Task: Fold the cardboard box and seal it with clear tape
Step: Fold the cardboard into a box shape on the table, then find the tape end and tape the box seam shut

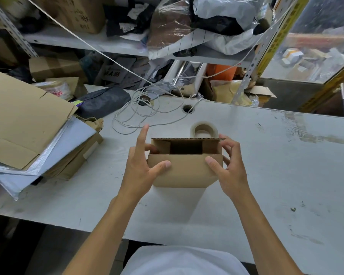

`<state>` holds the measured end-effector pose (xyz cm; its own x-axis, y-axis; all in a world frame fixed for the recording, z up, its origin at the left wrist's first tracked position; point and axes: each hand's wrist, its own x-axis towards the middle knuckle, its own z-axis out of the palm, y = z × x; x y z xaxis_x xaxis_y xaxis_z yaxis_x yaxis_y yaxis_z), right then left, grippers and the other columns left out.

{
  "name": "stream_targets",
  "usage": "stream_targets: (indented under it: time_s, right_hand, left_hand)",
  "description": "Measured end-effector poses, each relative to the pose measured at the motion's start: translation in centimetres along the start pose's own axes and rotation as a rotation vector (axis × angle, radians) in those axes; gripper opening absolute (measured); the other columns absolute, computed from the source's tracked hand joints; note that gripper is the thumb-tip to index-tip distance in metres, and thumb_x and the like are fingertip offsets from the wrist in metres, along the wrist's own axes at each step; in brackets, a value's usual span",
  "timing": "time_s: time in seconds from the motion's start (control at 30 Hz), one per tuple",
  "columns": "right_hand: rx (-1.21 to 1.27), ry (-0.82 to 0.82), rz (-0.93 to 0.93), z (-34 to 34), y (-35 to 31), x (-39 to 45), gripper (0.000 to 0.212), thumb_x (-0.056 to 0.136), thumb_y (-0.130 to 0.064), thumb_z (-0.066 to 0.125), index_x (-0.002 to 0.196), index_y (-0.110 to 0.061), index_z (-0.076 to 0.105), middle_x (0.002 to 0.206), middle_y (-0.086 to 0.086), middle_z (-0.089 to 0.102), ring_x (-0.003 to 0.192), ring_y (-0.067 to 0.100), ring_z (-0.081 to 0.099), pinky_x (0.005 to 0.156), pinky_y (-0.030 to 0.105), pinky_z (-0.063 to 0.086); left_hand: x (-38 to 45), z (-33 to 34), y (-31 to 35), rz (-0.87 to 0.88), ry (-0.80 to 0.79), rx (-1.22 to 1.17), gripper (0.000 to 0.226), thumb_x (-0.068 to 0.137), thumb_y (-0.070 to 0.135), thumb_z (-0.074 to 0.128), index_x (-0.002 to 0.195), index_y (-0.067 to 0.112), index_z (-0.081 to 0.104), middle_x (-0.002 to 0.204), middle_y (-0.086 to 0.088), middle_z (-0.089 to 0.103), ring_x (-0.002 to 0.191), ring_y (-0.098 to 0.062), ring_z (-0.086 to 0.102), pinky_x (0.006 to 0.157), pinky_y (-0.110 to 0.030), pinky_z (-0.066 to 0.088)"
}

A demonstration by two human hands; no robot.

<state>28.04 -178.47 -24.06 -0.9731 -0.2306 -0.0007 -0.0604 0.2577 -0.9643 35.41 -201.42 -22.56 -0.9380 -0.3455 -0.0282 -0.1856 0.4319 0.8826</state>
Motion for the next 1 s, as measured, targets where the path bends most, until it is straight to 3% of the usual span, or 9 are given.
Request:
stream_targets:
  time_s: [0.13,0.3,0.47,0.6,0.73,0.83,0.9,0.97,1.0]
  right_hand:
    - [0.076,0.023,-0.013,0.8,0.1,0.1,0.070,0.080,-0.019,0.073,0.132,-0.040,0.031,0.137,-0.027,0.043,0.132,0.000,0.043,0.109,0.045,0.044]
    - [-0.036,-0.027,-0.106,2.3,0.1,0.4,0.036,0.085,-0.025,0.068,0.118,-0.033,0.059,0.139,-0.014,0.045,0.134,0.008,0.041,0.108,0.048,0.042]
    - [-0.036,-0.114,-0.070,4.8,0.1,0.2,0.029,0.093,-0.028,0.063,0.120,-0.038,0.063,0.154,-0.024,0.034,0.142,-0.005,0.031,0.116,0.026,0.030]
    - [0.002,-0.152,-0.052,5.5,0.1,0.3,0.031,0.102,-0.018,0.053,0.127,-0.032,0.060,0.158,-0.021,0.028,0.143,-0.008,0.024,0.107,0.005,0.025]
    - [-0.020,-0.213,-0.039,5.0,0.3,1.4,0.035,0.096,-0.029,0.054,0.130,-0.037,0.058,0.161,-0.023,0.020,0.144,-0.011,0.018,0.112,0.008,0.022]
    - [-0.010,-0.252,-0.021,4.0,0.6,2.5,0.041,0.092,-0.041,0.058,0.132,-0.040,0.057,0.158,-0.030,0.021,0.143,-0.009,0.023,0.113,0.020,0.030]
    - [-0.013,-0.232,0.000,2.9,1.0,3.6,0.042,0.090,-0.048,0.055,0.131,-0.058,0.050,0.155,-0.030,0.029,0.145,0.001,0.028,0.114,0.031,0.034]
    - [-0.070,-0.168,0.038,1.4,1.9,5.4,0.038,0.095,-0.043,0.056,0.123,-0.067,0.049,0.158,-0.015,0.033,0.144,0.004,0.031,0.114,0.026,0.033]
    - [-0.152,-0.140,0.039,0.6,2.7,6.4,0.037,0.097,-0.037,0.058,0.126,-0.059,0.053,0.159,-0.010,0.031,0.143,0.003,0.029,0.112,0.019,0.029]
  left_hand:
    - [0.4,-0.2,-1.1,0.033,0.024,0.001,0.067,0.080,0.032,0.082,0.134,0.052,0.049,0.129,0.006,0.036,0.123,-0.012,0.040,0.098,-0.041,0.049]
    - [0.6,-0.3,-1.5,0.074,0.045,-0.012,0.030,0.077,0.043,0.074,0.105,0.054,0.067,0.141,0.012,0.038,0.133,-0.015,0.037,0.109,-0.036,0.038]
    - [1.0,-2.2,-2.6,0.031,0.136,-0.077,0.029,0.071,0.044,0.082,0.099,0.045,0.075,0.145,0.017,0.043,0.135,-0.012,0.038,0.110,-0.033,0.037]
    - [1.6,-2.7,-3.4,0.011,0.091,-0.136,0.037,0.062,0.052,0.085,0.097,0.050,0.076,0.145,0.028,0.045,0.137,-0.009,0.040,0.114,-0.039,0.037]
    - [2.3,-2.4,-3.7,0.006,0.067,-0.180,0.039,0.061,0.047,0.086,0.099,0.043,0.077,0.143,0.024,0.051,0.137,-0.009,0.043,0.115,-0.045,0.037]
    - [2.6,-2.6,-3.7,0.017,0.055,-0.164,0.037,0.064,0.049,0.087,0.099,0.043,0.078,0.142,0.019,0.053,0.136,-0.014,0.046,0.115,-0.044,0.038]
    - [2.5,-2.9,-3.6,0.010,0.051,-0.146,0.036,0.067,0.041,0.087,0.101,0.037,0.078,0.141,0.016,0.053,0.134,-0.012,0.047,0.115,-0.040,0.038]
    - [2.4,-3.2,-3.6,0.008,0.053,-0.108,0.035,0.068,0.034,0.083,0.103,0.033,0.077,0.142,0.015,0.052,0.132,-0.008,0.047,0.113,-0.035,0.038]
    - [2.3,-3.4,-3.6,0.012,0.063,-0.087,0.035,0.068,0.034,0.082,0.103,0.034,0.076,0.142,0.016,0.052,0.132,-0.008,0.047,0.112,-0.033,0.038]
